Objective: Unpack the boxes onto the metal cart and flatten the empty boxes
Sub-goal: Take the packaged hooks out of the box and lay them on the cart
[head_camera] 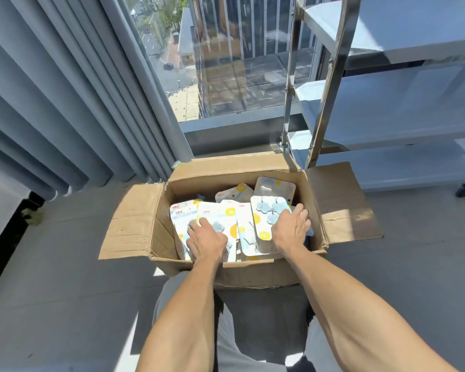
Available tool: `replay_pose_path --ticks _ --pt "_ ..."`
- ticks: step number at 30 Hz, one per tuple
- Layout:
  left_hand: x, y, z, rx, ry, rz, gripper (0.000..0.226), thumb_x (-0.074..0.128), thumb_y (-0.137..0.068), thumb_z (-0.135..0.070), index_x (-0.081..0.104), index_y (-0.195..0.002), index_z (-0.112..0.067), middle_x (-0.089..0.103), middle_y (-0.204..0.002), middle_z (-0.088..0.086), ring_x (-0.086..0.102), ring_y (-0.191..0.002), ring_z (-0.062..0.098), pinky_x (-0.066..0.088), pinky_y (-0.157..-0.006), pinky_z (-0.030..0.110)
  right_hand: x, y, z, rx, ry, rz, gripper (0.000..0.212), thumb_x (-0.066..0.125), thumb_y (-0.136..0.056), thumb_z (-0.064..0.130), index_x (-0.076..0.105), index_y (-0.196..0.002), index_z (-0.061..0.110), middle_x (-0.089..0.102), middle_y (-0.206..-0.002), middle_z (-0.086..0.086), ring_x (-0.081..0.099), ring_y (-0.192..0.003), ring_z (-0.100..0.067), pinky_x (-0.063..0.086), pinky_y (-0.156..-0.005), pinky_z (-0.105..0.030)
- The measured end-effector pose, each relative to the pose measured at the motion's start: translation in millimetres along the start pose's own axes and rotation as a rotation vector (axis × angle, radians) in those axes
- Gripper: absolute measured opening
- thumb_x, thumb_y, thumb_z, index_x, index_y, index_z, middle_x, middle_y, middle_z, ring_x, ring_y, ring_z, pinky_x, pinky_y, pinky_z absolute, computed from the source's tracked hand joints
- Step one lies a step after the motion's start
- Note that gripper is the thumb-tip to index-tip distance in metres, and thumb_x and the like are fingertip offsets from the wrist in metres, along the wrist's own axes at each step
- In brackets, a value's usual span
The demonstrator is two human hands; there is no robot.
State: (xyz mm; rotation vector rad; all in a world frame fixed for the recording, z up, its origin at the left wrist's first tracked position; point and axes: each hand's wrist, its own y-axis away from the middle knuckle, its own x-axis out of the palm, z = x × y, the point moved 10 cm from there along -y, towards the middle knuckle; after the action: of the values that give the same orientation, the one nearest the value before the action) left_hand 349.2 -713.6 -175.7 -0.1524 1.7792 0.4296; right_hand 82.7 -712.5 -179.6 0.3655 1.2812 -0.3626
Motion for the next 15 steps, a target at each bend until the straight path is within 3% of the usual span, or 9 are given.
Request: replay_pose_path --ticks 3,8,10,13,15 --pt "2 8 0 -0.022 -0.059 0.082 0.021 0.054 -0.092 -0.035 0.056 -0.095 -0.015 0.054 -0.087 0.003 0.049 -0.075 0.017 0.036 -0.068 0.031 18 9 19 -0.179 0.061 0.117 0.025 0.049 -0.094 0.013 0.058 -0.117 0.01 0.05 -0.126 -0.012 0.049 -0.116 -0.028 0.043 -0.092 -0.038" --pt "-1 11 -1 -0.013 -0.066 0.072 0.017 0.054 -0.095 -0.031 0.053 -0.088 -0.016 0.05 -0.081 0.001 0.034 -0.055 0.014 0.03 -0.058 0.026 22 6 24 -0.152 0.023 0.22 0.027 0.051 -0.095 0.009 0.056 -0.121 0.008 0.058 -0.122 -0.014 0.059 -0.111 -0.03 0.05 -0.085 -0.036" --pt "0 9 0 -0.006 -0.082 0.055 0.017 0.052 -0.097 -0.03 0.055 -0.089 -0.015 0.055 -0.083 0.002 0.036 -0.056 0.013 0.032 -0.059 0.027 20 2 23 -0.136 -0.022 0.211 0.031 0.052 -0.093 0.01 0.054 -0.124 0.009 0.056 -0.125 -0.014 0.055 -0.115 -0.031 0.047 -0.087 -0.038" --pt "4 5 2 0.001 -0.114 0.032 0.019 0.048 -0.1 -0.029 0.06 -0.095 -0.014 0.067 -0.098 0.005 0.055 -0.073 0.015 0.036 -0.062 0.028 29 0 26 -0.176 -0.042 0.237 0.046 0.054 -0.09 0.014 0.044 -0.136 0.013 0.037 -0.143 -0.015 0.039 -0.129 -0.033 0.041 -0.097 -0.043" --pt "7 3 3 0.015 -0.114 0.015 0.025 0.046 -0.102 -0.031 0.063 -0.106 -0.013 0.069 -0.104 0.006 0.064 -0.087 0.018 0.038 -0.064 0.027 40 2 28 -0.188 -0.057 0.308 0.043 0.051 -0.091 0.016 0.047 -0.134 0.012 0.04 -0.14 -0.013 0.043 -0.124 -0.033 0.043 -0.097 -0.043"
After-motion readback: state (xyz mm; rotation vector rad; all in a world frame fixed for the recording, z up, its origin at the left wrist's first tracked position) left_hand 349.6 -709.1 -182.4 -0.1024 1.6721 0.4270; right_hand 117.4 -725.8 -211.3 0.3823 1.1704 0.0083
